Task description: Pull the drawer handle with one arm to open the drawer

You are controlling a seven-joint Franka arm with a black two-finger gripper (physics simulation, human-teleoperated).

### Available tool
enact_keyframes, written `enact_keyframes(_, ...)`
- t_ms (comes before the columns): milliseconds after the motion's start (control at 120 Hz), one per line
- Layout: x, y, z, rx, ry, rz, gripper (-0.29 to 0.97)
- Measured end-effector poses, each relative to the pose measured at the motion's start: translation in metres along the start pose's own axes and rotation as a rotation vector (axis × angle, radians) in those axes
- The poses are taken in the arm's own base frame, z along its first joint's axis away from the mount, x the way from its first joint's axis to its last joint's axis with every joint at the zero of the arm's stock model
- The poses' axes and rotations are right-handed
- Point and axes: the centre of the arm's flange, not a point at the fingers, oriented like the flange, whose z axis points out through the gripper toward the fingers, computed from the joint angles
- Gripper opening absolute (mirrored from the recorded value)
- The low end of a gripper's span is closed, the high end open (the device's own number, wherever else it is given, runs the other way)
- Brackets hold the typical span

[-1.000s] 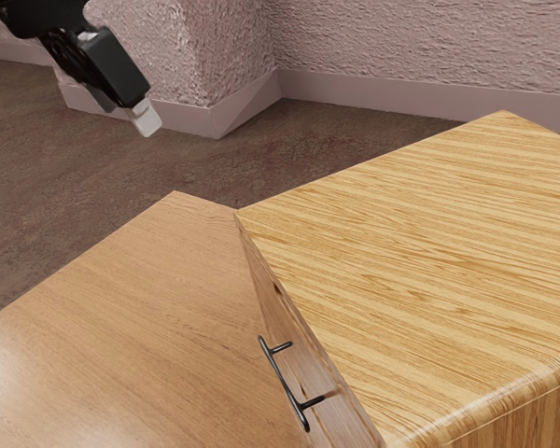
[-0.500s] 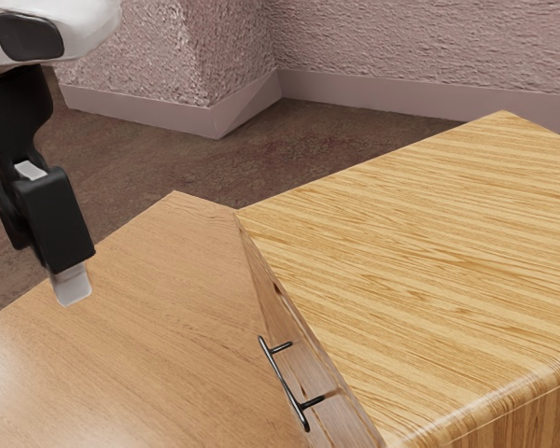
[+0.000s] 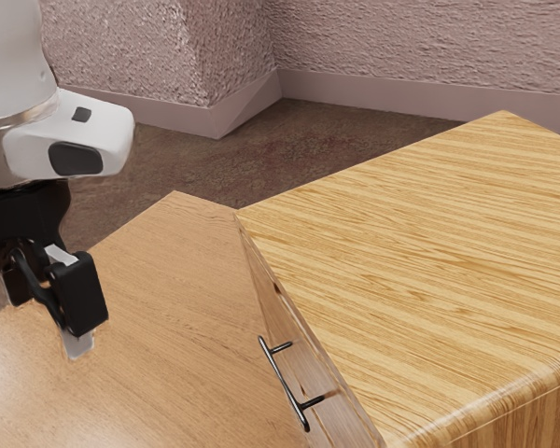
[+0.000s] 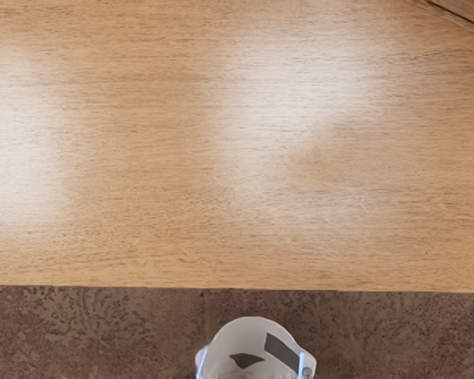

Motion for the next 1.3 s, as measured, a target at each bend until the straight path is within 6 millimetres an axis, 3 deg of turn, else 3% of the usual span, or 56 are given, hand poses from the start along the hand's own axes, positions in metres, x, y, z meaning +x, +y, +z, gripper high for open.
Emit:
enact_keyframes(50,0.017,-0.034,0.009,-0.095,-0.049,-0.018,0.66)
enact_keyframes(92,0.019,-0.038,0.009,-0.130,-0.060,-0.006,0.66)
enact_keyframes(167,0.003,0.005,-0.012,-0.037,0.051,0.169,0.66)
enact_keyframes(400,-0.005,0.022,-0.012,-0.019,-0.049,0.268,0.66)
enact_keyframes(542,-0.006,0.080,-0.010,0.161,0.051,0.521,0.67)
enact_keyframes(633,0.001,0.097,-0.010,0.225,0.130,0.665,0.67)
enact_keyframes(750,0.013,0.094,-0.013,0.246,0.206,0.795,0.67)
enact_keyframes(883,0.038,0.075,-0.011,0.227,0.242,0.888,0.67)
enact_keyframes(1050,0.022,0.060,0.009,0.232,0.263,0.971,0.67)
enact_keyframes(1133,0.021,0.069,0.023,0.240,0.288,1.038,0.67)
enact_keyframes(1217,0.017,0.090,0.027,0.263,0.331,1.134,0.67)
enact_keyframes(1300,0.010,0.099,0.033,0.285,0.377,1.210,0.67)
